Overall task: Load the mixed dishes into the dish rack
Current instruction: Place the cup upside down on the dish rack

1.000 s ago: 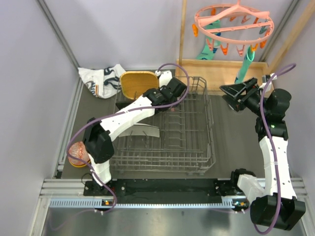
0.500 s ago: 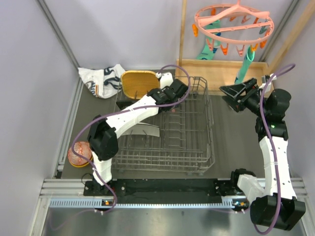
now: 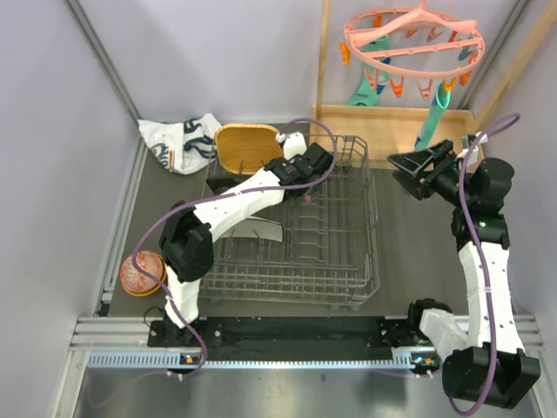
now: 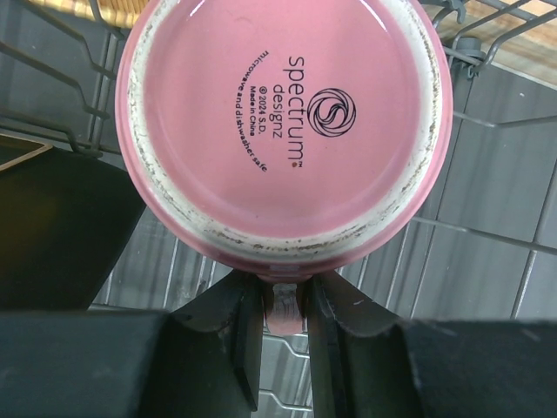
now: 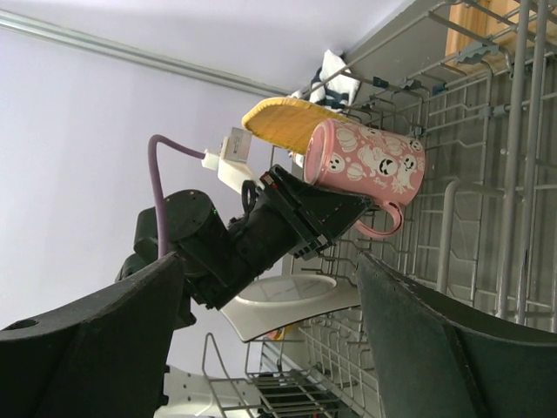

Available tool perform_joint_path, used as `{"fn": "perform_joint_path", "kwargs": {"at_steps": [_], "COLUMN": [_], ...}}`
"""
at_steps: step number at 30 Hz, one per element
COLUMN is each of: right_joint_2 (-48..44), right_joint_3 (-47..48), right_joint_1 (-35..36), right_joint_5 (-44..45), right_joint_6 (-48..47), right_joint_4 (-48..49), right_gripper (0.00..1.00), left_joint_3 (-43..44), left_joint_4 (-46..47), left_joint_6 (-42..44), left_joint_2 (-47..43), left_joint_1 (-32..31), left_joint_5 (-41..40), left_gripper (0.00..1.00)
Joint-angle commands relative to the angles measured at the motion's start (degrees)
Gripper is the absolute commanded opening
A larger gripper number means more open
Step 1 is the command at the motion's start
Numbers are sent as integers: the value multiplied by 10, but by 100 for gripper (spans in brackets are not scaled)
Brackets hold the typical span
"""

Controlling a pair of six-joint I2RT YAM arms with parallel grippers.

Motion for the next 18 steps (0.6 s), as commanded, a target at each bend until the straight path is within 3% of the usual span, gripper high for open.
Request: {"fn": "perform_joint_path", "kwargs": {"at_steps": [1,18], "right_joint_2": [-13,-15], "right_joint_3": [9,8], "right_joint_1": [-8,-9], "right_joint_5": [-7,-7], "right_joint_6": [-12,-15], "right_joint_4": [6,0], "right_gripper": [79,79], "left_joint_3": [2,-24], "left_joint_4": [55,70], "left_joint_6": [-14,-10], "left_joint_2": [-7,21], "left_joint_1": [14,28], "left_joint_5": [-39,-4], "left_gripper": [0,0]}}
